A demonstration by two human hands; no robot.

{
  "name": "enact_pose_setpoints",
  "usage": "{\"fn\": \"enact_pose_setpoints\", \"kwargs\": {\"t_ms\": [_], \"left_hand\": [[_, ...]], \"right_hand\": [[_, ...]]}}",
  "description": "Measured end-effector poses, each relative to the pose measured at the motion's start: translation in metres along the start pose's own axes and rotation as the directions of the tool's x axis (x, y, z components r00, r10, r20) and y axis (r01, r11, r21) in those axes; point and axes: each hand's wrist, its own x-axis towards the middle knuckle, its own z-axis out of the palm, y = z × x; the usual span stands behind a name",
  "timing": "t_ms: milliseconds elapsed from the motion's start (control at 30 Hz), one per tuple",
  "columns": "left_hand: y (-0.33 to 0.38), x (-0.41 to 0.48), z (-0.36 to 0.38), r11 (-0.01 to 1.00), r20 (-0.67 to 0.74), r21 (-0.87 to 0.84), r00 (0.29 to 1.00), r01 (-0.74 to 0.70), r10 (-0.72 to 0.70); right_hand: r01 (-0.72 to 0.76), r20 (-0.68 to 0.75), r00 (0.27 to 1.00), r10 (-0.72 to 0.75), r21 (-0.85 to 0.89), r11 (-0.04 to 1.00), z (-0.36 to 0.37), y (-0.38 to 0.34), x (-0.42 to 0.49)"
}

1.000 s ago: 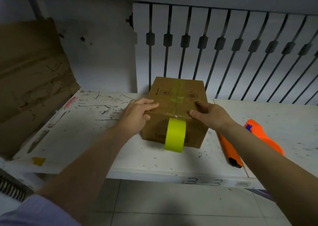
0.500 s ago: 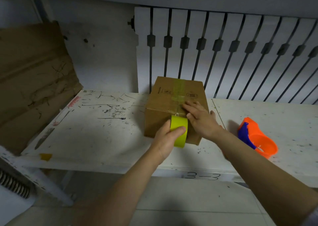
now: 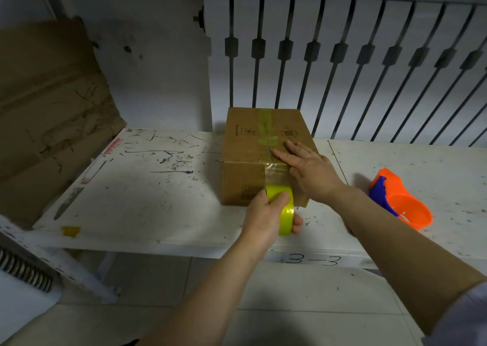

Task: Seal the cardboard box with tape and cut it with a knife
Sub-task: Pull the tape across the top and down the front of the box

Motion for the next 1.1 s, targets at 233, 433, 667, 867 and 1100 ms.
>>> {"fn": "enact_pose_setpoints", "kwargs": {"t_ms": [233,433,667,867,1100], "left_hand": [[-0.008,0.008,-0.008,0.963,-0.026,-0.008,0.963,0.268,-0.268],[-0.019,0.009,-0.012,0.984,-0.181,-0.002,0.968,0.175,-0.173],[-0.016,0.005,-0.012,0.992,-0.155,0.085,0.985,0.09,-0.076],[-0.009,0.008,-0.012,0.987,-0.179,0.021,0.972,0.156,-0.15],[-0.008,0.009,-0.012,0.982,-0.16,-0.033,0.969,0.185,-0.188]], "right_hand": [[-0.002,-0.022,1.0,0.002,-0.002,1.0,0.001,-0.001,0.0],[-0.006,-0.026,1.0,0.007,0.019,1.0,0.003,0.0,0.001],[-0.023,-0.044,0.999,0.024,0.019,1.0,0.004,-0.001,0.0],[-0.039,-0.169,0.982,0.081,0.24,0.97,0.004,0.003,-0.018],[-0.491,-0.063,0.858,0.51,0.191,0.85,0.03,0.044,-0.051]]}}
